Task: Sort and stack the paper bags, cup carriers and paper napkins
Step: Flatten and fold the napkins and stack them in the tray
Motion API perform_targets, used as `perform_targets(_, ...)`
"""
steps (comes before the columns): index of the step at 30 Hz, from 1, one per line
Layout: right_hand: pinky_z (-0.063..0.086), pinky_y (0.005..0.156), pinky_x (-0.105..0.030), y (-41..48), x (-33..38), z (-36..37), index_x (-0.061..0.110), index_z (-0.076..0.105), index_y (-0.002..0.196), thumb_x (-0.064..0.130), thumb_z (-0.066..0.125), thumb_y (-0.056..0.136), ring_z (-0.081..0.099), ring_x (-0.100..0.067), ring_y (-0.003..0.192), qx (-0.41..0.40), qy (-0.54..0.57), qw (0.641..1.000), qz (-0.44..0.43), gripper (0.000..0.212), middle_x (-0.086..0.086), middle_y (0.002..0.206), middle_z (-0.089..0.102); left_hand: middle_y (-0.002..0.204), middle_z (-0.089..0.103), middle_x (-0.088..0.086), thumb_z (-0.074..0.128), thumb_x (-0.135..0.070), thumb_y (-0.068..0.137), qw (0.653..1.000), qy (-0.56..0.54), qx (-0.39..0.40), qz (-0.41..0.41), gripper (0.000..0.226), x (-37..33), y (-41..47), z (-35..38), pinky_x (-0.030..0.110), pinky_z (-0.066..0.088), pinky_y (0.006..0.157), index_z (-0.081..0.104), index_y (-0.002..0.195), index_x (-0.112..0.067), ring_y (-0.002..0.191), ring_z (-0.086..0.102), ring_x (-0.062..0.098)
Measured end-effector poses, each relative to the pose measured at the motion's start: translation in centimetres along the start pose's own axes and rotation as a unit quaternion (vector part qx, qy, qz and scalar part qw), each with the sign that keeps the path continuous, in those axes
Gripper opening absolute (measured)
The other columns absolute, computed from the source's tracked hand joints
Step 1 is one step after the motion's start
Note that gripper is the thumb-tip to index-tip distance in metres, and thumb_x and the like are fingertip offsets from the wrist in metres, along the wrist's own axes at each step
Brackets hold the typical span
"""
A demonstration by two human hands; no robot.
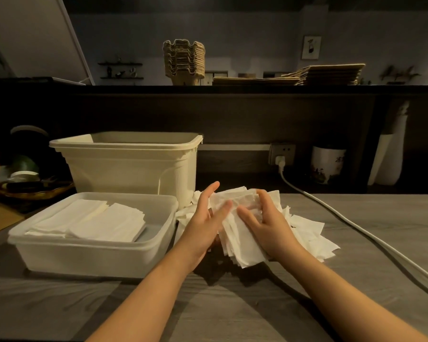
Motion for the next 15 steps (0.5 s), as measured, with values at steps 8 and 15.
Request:
perform_targets(8, 0.053, 0.069, -0.019, -0.1, 0.0, 0.2, 0.036, 0.032, 0.124, 0.027, 0.064, 0.085, 0.056, -0.003, 0.087, 0.047, 0.083, 0.995, 0.016, 0.052, 0.017, 0.101, 0.050, 0.129, 0.044, -0.008, 0.051, -0.012, 0.094, 0.997, -0.023, -0.065, 0.032, 0.053, 0.5, 0.4, -0.8, 0.029, 0.057, 0.078, 0.034, 0.125, -0.052, 0.108, 0.055, 0.011)
perform_targets(15, 0.056, 0.070, -0.024, 0.1, -0.8, 0.2, 0.019, 0.056, 0.108, 0.028, 0.066, 0.084, 0.064, -0.015, 0.089, 0.079, 0.087, 0.992, 0.050, 0.027, -0.002, 0.101, 0.064, 0.132, 0.049, -0.003, 0.044, -0.008, 0.097, 0.987, -0.108, -0.106, 0.045, 0.047, 0.1, 0.5, -1.2, 0.039, 0.052, 0.091, 0.039, 0.124, -0.045, 0.114, 0.056, 0.016)
Point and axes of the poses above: each hand's wrist, its own y-axis towards the middle knuckle, its own z-axis out of the palm, x = y × z, the point moved 3 cm from there along y, towards the middle knuckle
